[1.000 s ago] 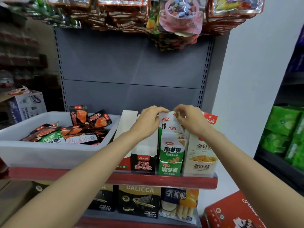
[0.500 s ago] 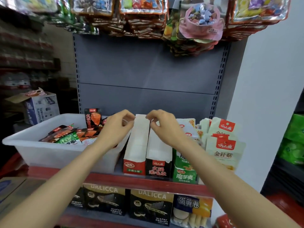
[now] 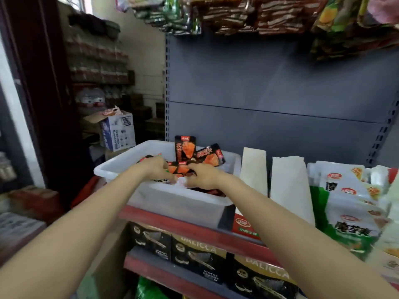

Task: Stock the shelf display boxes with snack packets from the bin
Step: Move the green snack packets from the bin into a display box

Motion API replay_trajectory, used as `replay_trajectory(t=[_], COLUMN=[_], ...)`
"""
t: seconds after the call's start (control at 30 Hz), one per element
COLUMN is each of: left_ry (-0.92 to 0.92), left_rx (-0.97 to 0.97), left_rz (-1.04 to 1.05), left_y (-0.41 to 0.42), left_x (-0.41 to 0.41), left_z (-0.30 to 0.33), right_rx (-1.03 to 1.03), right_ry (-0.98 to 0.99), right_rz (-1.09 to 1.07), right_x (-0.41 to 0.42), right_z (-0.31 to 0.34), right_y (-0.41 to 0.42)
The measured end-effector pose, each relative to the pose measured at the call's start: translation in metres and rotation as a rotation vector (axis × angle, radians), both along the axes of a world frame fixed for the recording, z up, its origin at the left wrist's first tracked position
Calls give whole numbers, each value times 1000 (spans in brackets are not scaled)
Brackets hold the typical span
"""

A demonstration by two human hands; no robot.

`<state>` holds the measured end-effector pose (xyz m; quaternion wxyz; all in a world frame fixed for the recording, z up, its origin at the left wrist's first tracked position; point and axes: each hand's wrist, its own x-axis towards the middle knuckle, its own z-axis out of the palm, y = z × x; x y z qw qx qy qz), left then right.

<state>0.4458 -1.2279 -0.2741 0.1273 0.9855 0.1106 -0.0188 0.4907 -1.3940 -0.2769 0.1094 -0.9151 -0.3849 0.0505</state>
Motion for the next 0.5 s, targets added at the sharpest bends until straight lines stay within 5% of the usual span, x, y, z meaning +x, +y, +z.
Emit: replay_trajectory(t=[0.1,0.27,0.5], left_ry=[215,160,-326], left_rx=[142,100,-271], left_rz=[-30,-123,-118], left_y=[-2,-2,-4], left_x=[8,11,7], left_z=[2,1,-1], right_rx=[-193,-180,194], right_ry=[29,39,141], right_rz=[7,12,-27], right_x=[9,24,28], right_z=[-3,-7,-8], right_y=[3,-3,-10])
